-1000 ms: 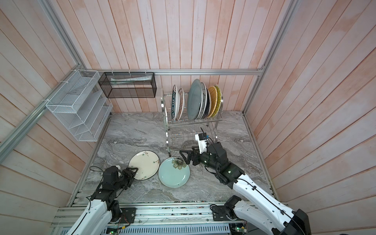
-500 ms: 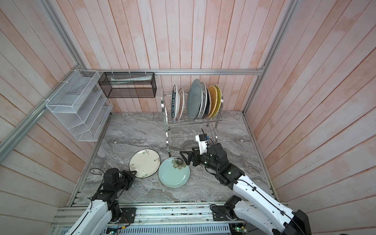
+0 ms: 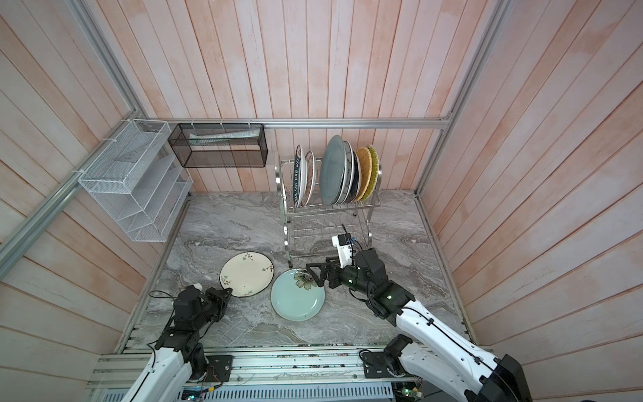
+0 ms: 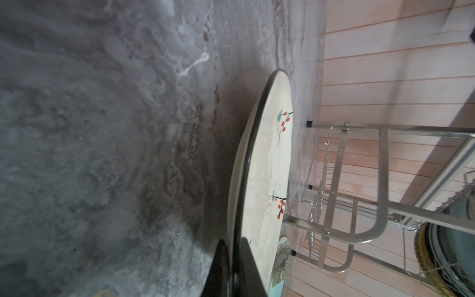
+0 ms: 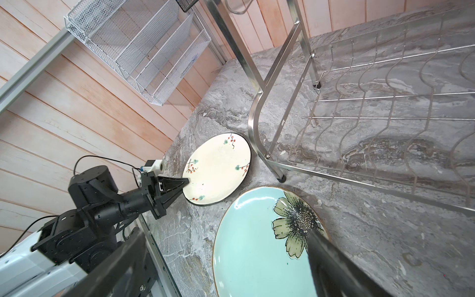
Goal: Load plates into a dish rack
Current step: Pick up the plate from the middle-left of the table.
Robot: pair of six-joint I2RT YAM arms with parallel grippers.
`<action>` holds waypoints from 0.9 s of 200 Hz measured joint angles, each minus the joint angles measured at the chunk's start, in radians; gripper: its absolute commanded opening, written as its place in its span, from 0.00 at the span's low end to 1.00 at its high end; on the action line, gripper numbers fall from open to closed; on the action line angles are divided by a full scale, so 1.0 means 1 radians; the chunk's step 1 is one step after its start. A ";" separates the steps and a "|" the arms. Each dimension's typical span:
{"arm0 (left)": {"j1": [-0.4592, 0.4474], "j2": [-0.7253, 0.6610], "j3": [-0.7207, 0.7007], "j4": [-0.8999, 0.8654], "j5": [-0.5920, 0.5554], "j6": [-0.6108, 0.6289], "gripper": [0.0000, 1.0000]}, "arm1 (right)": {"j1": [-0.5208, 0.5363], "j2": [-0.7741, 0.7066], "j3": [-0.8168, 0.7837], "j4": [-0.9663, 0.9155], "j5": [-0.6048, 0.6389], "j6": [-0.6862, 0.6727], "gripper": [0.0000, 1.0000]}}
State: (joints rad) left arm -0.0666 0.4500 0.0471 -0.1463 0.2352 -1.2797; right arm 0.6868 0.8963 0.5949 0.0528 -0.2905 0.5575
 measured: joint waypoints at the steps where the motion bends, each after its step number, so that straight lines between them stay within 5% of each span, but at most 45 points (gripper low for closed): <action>1: 0.000 -0.004 0.002 -0.002 -0.002 0.000 0.00 | 0.000 0.000 0.000 0.000 0.000 0.000 0.98; 35: 0.001 -0.179 0.052 -0.124 -0.035 0.016 0.00 | 0.000 0.023 -0.001 0.016 -0.006 0.012 0.98; 76: 0.001 -0.218 0.102 -0.243 -0.005 0.058 0.00 | -0.001 0.086 0.014 0.028 -0.028 0.032 0.98; 180: 0.000 -0.255 0.118 -0.139 0.154 0.016 0.00 | 0.113 0.410 0.098 0.271 -0.100 0.267 0.93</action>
State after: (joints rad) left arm -0.0662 0.1947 0.1650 -0.2855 0.3897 -1.2633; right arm 0.7994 1.3067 0.6933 0.3237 -0.3908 0.8246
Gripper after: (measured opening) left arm 0.082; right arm 0.939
